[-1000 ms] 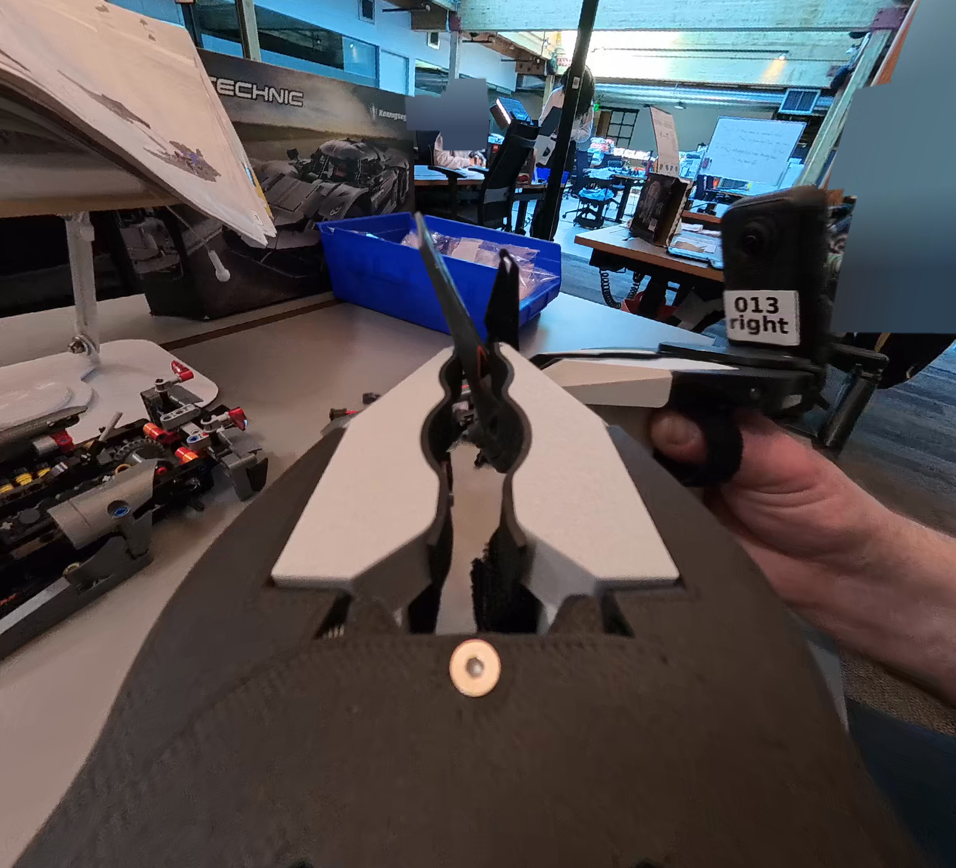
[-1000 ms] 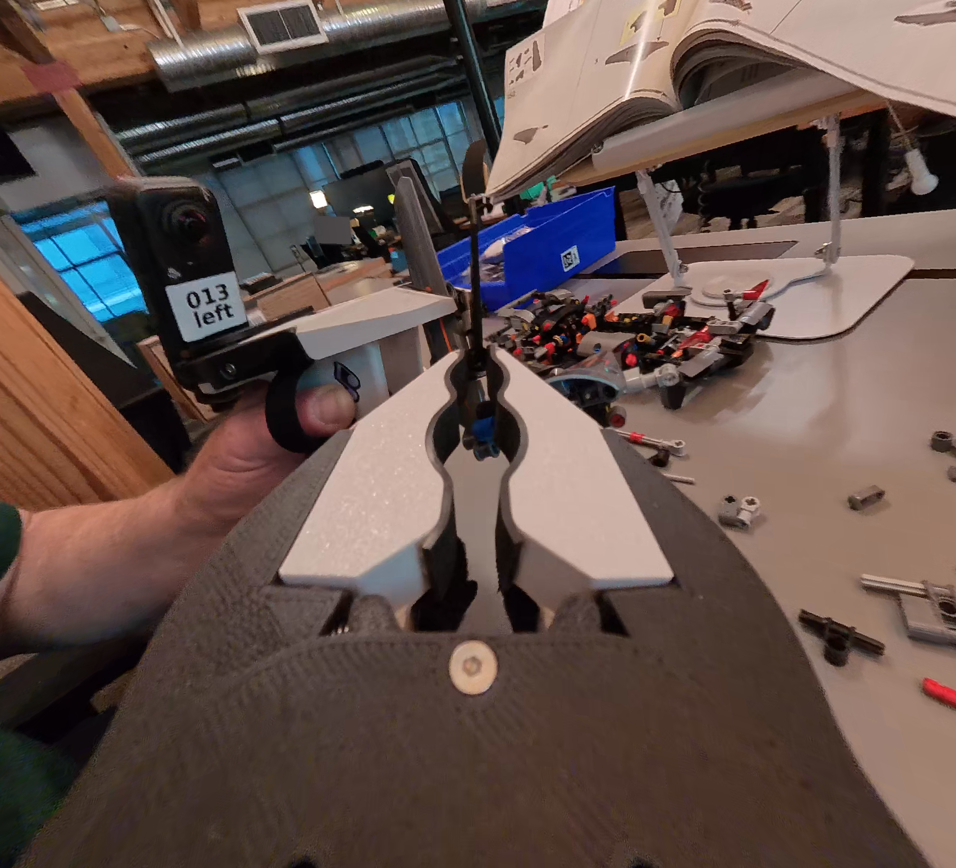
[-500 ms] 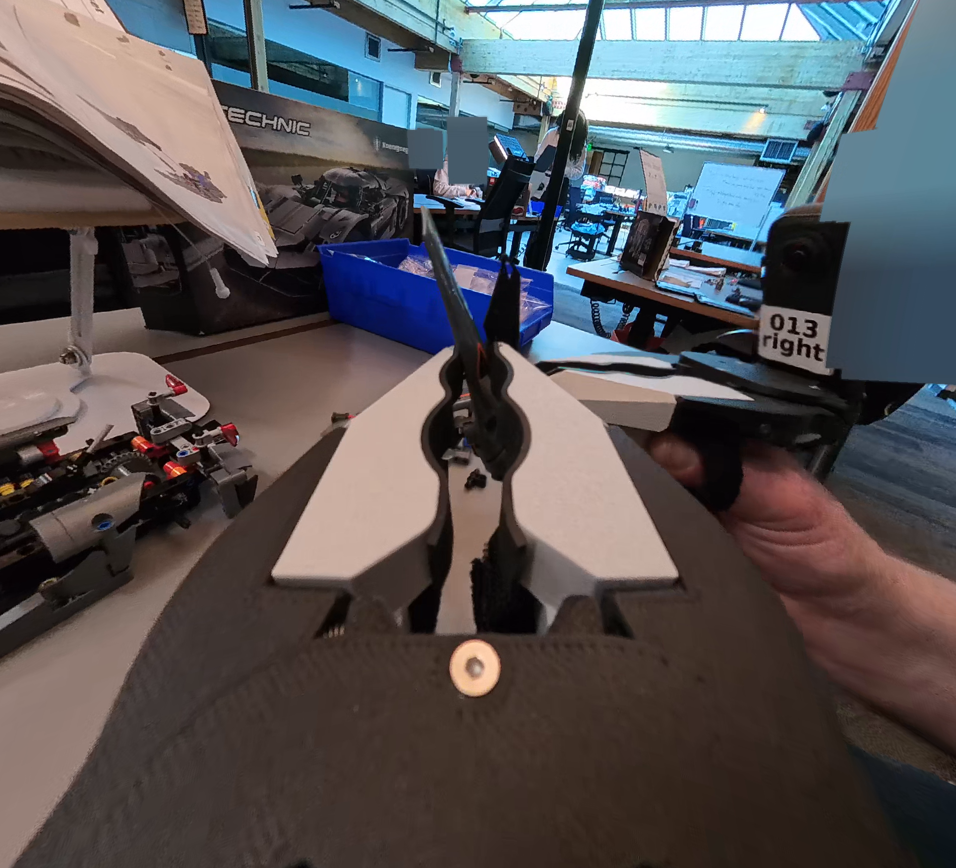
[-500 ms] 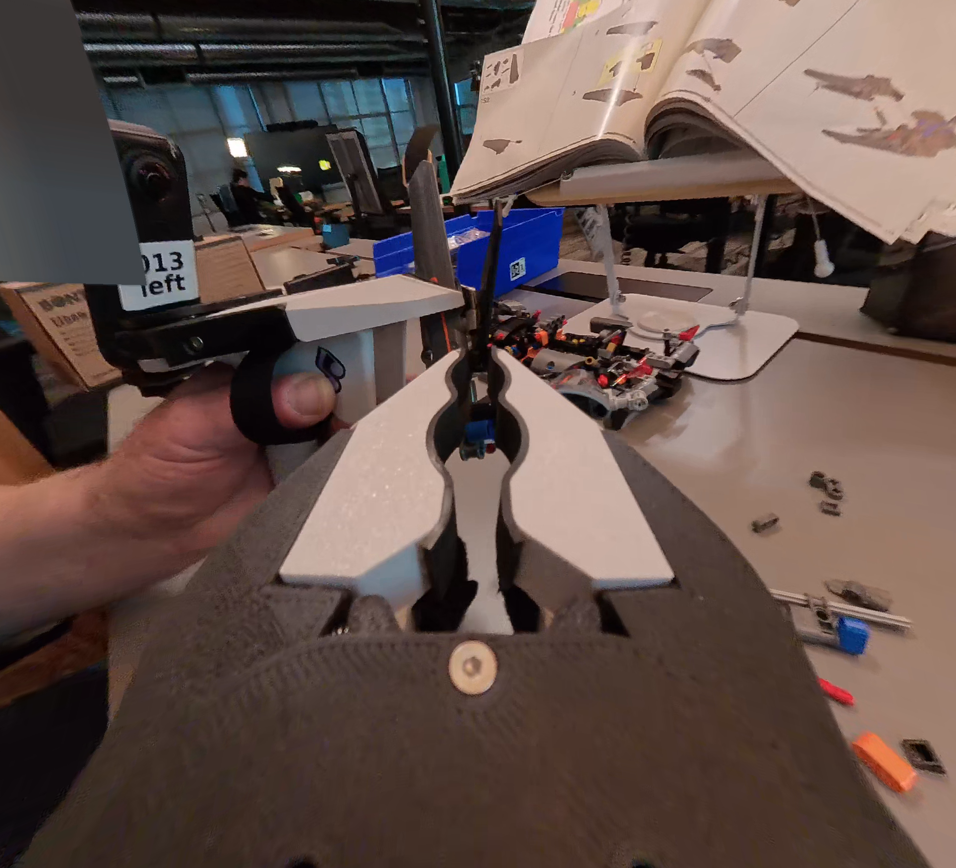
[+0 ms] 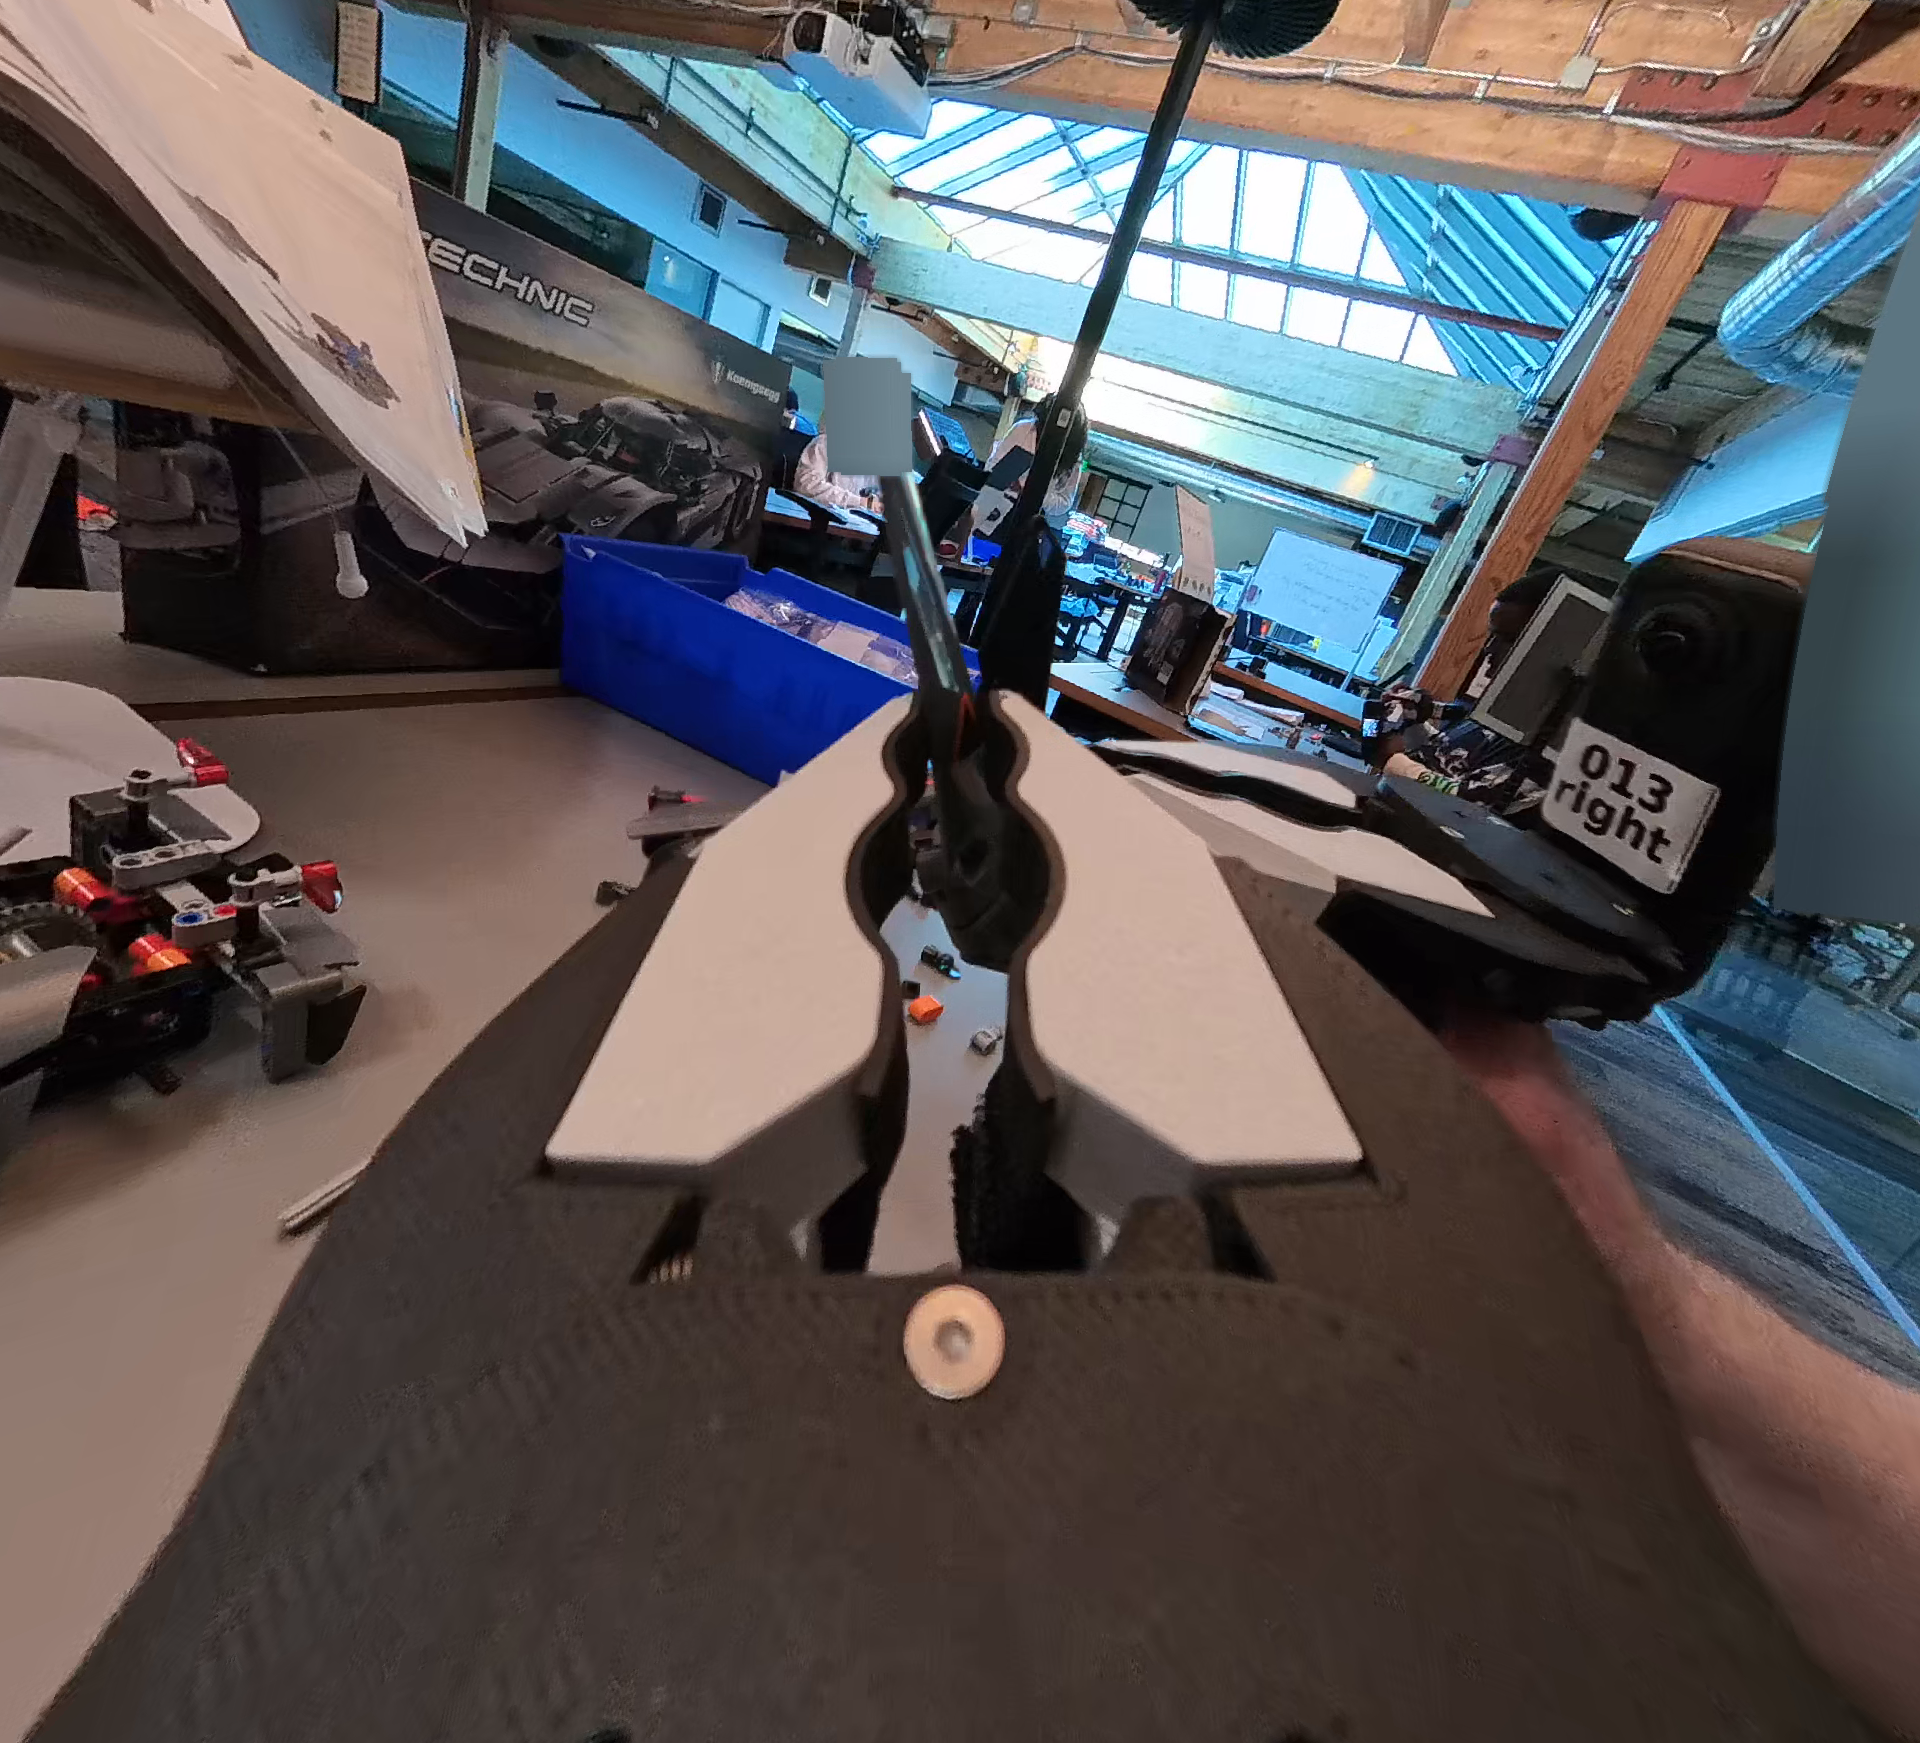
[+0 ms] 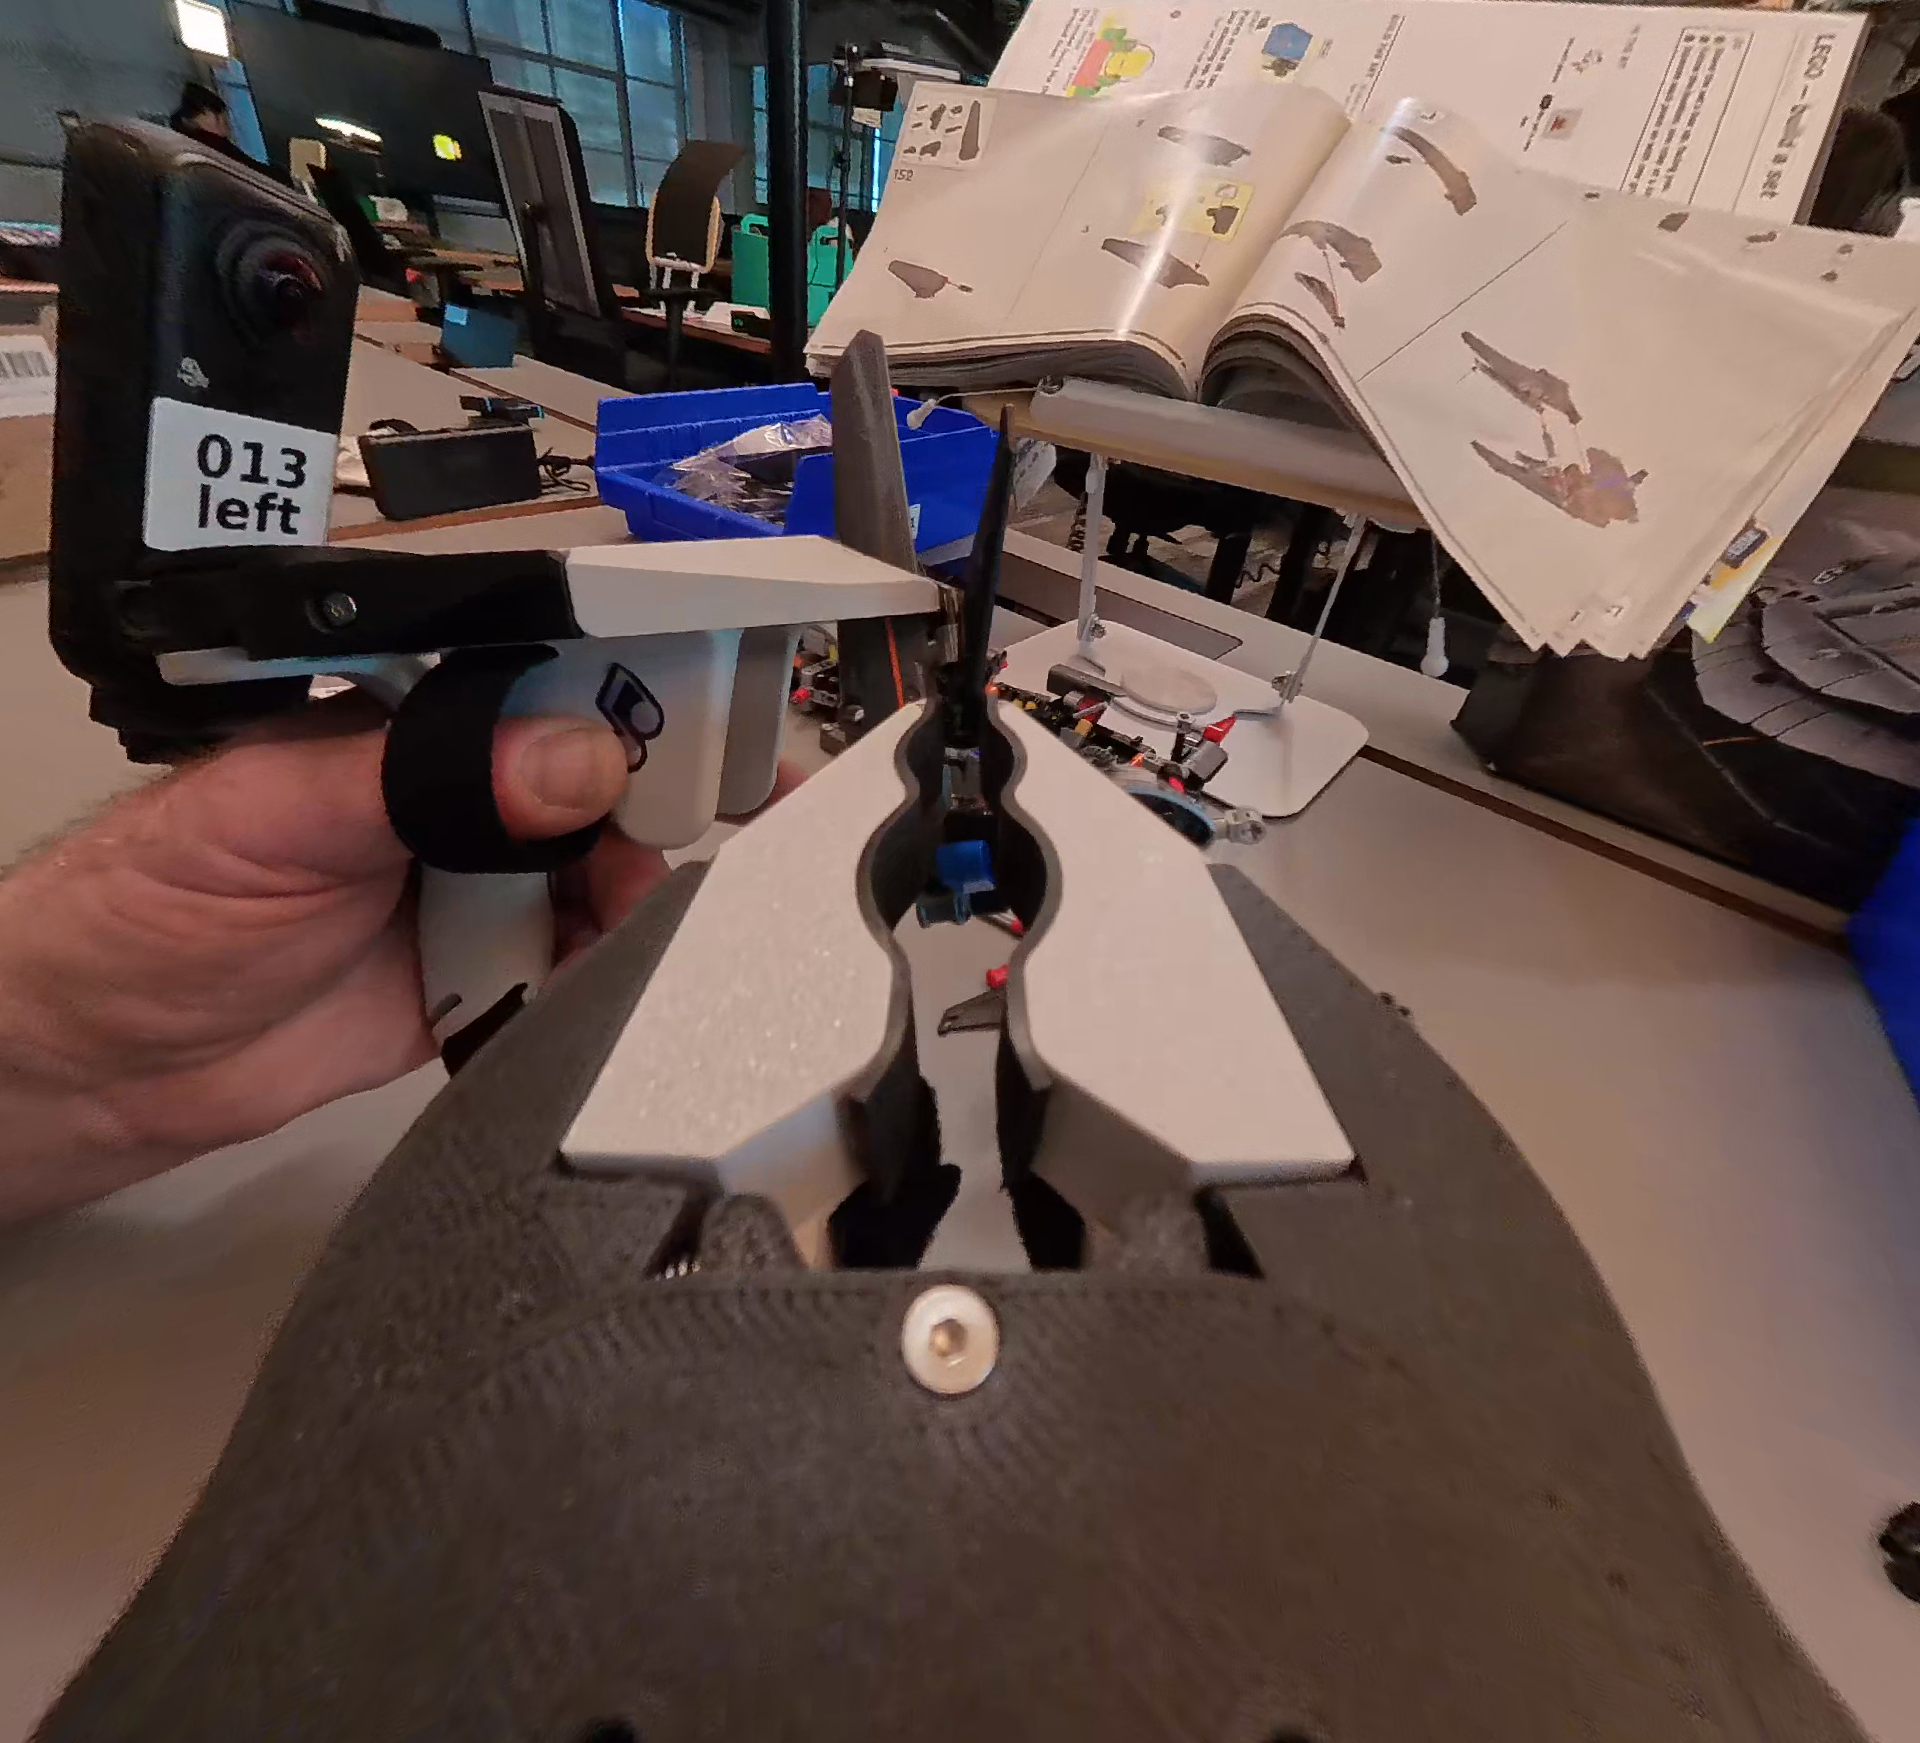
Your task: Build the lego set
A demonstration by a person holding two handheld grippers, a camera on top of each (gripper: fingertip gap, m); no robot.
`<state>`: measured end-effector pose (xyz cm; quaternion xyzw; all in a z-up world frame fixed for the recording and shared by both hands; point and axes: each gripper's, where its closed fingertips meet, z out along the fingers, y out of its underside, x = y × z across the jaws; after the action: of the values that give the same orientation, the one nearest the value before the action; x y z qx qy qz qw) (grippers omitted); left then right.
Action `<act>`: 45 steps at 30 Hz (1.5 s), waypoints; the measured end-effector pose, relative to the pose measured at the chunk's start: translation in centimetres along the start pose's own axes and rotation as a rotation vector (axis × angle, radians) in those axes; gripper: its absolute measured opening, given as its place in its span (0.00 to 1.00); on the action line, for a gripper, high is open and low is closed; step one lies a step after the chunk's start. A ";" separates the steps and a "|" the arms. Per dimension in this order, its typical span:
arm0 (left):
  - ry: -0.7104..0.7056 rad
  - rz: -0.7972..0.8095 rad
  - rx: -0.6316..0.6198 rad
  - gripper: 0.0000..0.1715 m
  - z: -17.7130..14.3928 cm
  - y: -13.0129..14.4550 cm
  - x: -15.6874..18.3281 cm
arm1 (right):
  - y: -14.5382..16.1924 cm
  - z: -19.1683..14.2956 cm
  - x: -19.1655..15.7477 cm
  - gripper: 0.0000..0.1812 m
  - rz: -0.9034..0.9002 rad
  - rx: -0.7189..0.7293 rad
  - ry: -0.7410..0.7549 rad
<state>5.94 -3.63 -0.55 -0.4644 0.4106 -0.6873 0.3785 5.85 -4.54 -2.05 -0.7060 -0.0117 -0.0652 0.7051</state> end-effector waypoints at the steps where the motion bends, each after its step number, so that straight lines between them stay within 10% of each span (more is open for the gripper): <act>1: 0.002 -0.001 0.002 0.04 0.0 -0.1 0.1 | -0.1 0.0 0.0 0.02 -0.016 -0.003 0.008; 21: 0.015 -0.106 0.001 0.04 0.4 -0.9 0.4 | -1.2 -0.4 0.1 0.02 -0.442 -0.065 0.189; 45: -0.048 -0.167 -0.012 0.03 1.4 -0.6 -0.3 | 0.4 -0.3 0.7 0.02 -0.047 -0.050 0.053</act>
<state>7.25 -3.46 0.24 -0.5157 0.3654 -0.7028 0.3266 6.58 -4.88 -2.33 -0.7208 -0.0079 -0.1009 0.6858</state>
